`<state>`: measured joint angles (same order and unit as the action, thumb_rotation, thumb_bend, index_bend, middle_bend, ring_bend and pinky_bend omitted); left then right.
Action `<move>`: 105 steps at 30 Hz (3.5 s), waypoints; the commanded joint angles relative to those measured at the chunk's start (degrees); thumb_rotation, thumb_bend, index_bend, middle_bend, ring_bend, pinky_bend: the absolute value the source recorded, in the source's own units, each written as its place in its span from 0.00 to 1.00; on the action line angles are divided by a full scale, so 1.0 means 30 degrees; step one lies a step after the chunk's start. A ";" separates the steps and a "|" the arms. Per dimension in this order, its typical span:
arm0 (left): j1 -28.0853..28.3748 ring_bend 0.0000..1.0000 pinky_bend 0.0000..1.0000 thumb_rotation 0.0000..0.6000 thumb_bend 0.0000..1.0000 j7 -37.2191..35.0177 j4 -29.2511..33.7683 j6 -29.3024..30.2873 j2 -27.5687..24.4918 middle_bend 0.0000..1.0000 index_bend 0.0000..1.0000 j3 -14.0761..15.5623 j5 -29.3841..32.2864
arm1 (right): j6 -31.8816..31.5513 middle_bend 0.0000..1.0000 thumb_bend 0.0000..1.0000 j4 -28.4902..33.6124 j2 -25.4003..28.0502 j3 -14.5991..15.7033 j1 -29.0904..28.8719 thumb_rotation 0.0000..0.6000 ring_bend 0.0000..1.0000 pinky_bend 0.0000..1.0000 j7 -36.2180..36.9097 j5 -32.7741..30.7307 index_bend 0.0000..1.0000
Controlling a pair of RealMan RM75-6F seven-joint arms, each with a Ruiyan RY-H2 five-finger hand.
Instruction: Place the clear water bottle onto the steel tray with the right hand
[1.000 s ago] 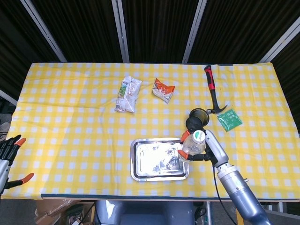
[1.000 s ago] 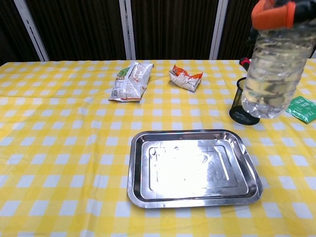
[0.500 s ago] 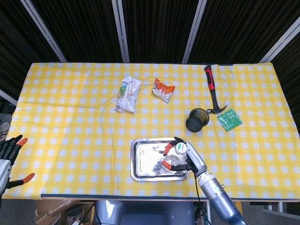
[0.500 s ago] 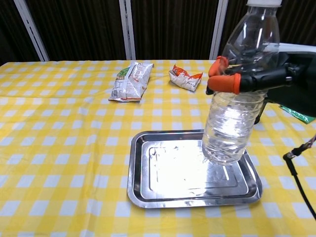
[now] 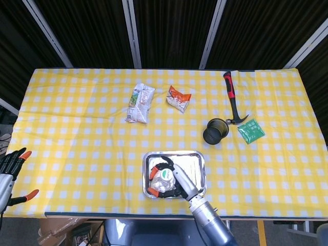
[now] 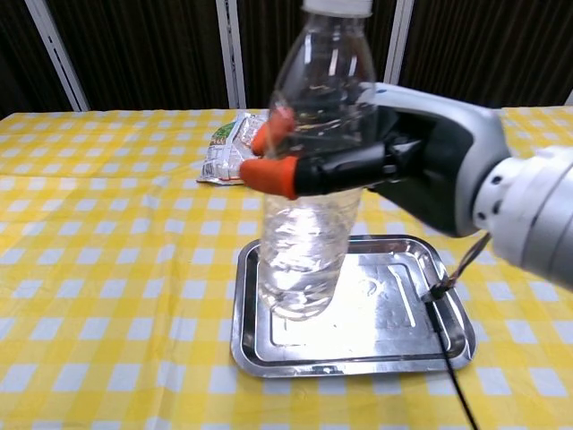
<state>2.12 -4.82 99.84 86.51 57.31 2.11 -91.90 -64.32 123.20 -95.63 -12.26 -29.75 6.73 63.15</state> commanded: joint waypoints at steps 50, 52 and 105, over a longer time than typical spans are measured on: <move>0.0213 0.00 0.00 1.00 0.19 -0.0590 -0.0009 -0.0352 -0.0183 0.00 0.04 0.0073 -0.0019 | 0.0139 0.68 0.88 -0.2197 -0.1369 -0.0424 -0.0174 1.00 0.32 0.00 -0.0820 -0.0016 0.86; 0.0207 0.00 0.00 1.00 0.19 -0.0721 -0.0043 -0.0319 -0.0228 0.00 0.04 0.0071 -0.0026 | -0.0103 0.68 0.88 -0.2283 -0.1370 -0.0465 -0.0100 1.00 0.32 0.00 -0.1041 -0.0310 0.86; 0.0441 0.00 0.00 1.00 0.19 0.0388 0.0184 -0.0907 0.0106 0.00 0.04 0.0034 0.0413 | 0.0869 0.68 0.88 -0.4240 0.0069 -0.0976 0.0068 1.00 0.32 0.00 0.1236 -0.1225 0.86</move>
<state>3.42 -3.60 100.43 83.82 57.66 2.24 -90.69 -61.23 111.33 -94.56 -14.91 -29.14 11.09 60.18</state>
